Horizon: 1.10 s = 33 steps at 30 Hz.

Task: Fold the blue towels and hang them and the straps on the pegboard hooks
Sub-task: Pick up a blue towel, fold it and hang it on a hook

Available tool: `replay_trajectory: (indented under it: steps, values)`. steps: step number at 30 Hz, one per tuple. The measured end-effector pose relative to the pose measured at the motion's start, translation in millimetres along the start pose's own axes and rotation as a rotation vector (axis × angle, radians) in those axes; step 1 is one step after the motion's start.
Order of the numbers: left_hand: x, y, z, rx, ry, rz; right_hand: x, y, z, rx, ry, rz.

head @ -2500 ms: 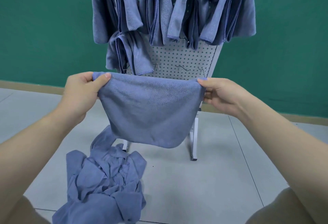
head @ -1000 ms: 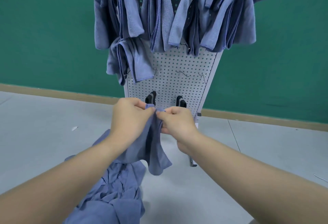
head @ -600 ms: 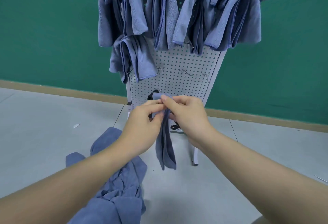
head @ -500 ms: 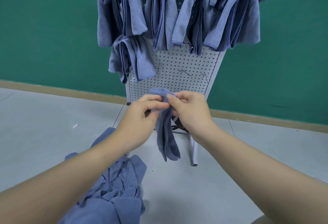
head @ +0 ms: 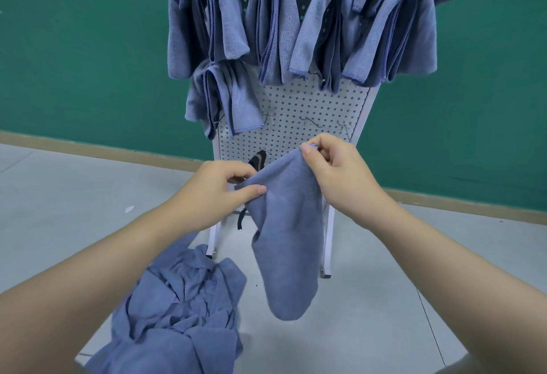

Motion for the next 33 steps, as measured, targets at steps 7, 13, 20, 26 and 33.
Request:
replay_trajectory:
  steps: [7,13,20,26,33]
  values:
    - [-3,-7,-17,-0.144,0.170,-0.244,-3,-12,-11,0.017,0.013,-0.046]
    - [-5,-8,-26,-0.153,0.168,-0.139,-3,-14,-5,0.077,-0.056,-0.131]
    - [-5,-21,-23,-0.091,0.021,-0.314,-3,-10,0,0.034,-0.145,-0.168]
    - [-5,30,-21,-0.967,-0.227,0.010,-6,21,-9,0.278,0.013,-0.154]
    - [0,23,-2,-0.701,-0.292,-0.256,-11,30,-23,0.745,0.276,0.239]
Point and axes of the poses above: each hand's wrist, its own x-axis towards the middle knuckle, its own y-axis out of the palm, z = x × y, the point moved 1 cm from there along x, towards the middle knuckle, and after that the axes turned 12 degrees about z, right-handed, at the moved point
